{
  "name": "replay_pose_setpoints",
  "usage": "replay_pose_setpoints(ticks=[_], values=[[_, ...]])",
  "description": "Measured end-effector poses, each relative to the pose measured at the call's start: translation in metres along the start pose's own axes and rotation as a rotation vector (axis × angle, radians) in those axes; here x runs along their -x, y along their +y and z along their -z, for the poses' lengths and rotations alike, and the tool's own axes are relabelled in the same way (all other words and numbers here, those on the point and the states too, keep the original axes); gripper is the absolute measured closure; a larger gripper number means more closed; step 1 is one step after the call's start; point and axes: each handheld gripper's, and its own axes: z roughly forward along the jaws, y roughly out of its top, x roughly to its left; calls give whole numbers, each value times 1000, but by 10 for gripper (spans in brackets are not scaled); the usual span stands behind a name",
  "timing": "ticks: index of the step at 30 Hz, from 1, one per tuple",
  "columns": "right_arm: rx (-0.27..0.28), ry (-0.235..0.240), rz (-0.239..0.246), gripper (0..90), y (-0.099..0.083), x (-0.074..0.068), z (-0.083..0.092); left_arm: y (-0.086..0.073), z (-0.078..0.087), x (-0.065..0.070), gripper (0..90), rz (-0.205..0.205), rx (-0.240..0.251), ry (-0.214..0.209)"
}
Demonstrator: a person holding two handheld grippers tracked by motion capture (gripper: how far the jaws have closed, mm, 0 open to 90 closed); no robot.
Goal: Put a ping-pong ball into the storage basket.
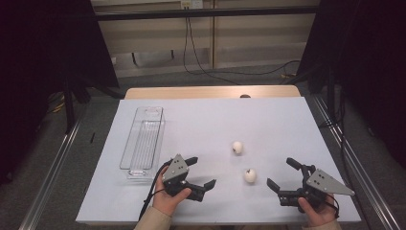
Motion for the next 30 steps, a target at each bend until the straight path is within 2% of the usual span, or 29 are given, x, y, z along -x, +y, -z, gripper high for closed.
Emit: replay_pose_setpoints(ticks=[30], values=[[0, 2, 2, 23, 0, 0, 0, 3, -21, 9, 26, -7, -41, -53]])
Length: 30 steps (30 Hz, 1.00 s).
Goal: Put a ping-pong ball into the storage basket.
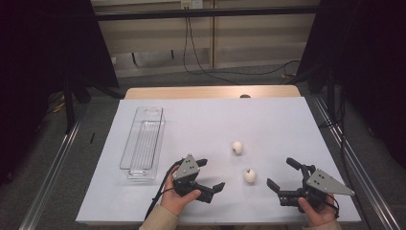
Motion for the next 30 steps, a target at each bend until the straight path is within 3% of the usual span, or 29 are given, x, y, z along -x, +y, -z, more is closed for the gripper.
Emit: replay_pose_setpoints(ticks=[30], values=[[3, -1, 1, 23, 0, 0, 0, 4, -16, 2, 28, -5, -36, -4]])
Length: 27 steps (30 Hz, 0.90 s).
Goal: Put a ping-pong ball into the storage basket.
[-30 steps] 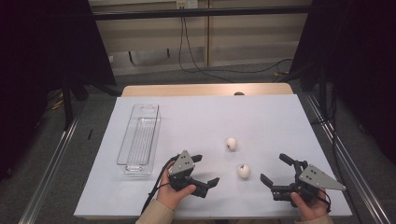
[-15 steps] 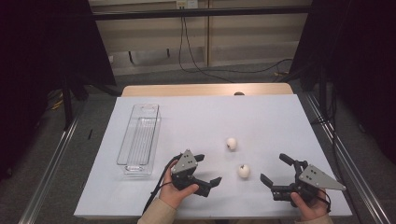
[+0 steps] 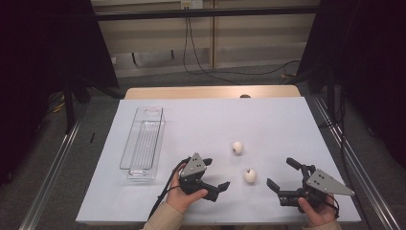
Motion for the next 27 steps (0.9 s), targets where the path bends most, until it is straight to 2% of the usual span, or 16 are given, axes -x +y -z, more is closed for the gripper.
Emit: replay_pose_setpoints(ticks=[11, 27], values=[[0, 1, 2, 23, 0, 0, 0, 1, -6, 2, 28, 0, -16, -1], [-3, 3, 1, 23, 0, -1, 0, 2, -16, 3, 30, -1, -43, -24]])
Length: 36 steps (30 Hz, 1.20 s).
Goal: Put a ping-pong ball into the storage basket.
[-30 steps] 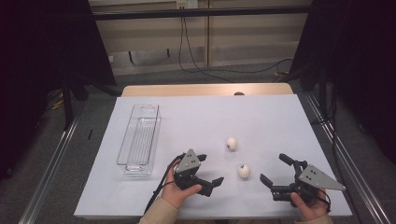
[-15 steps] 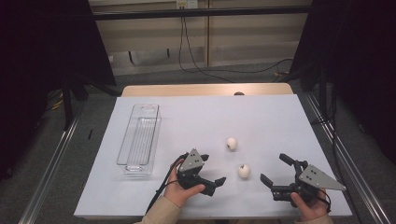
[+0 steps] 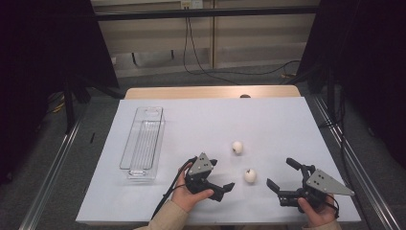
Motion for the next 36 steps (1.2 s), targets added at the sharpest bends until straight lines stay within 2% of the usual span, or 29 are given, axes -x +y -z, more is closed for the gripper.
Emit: replay_pose_setpoints(ticks=[36], values=[[1, -3, 1, 23, 0, 1, 0, 7, -16, 2, 30, -4, -37, -20]])
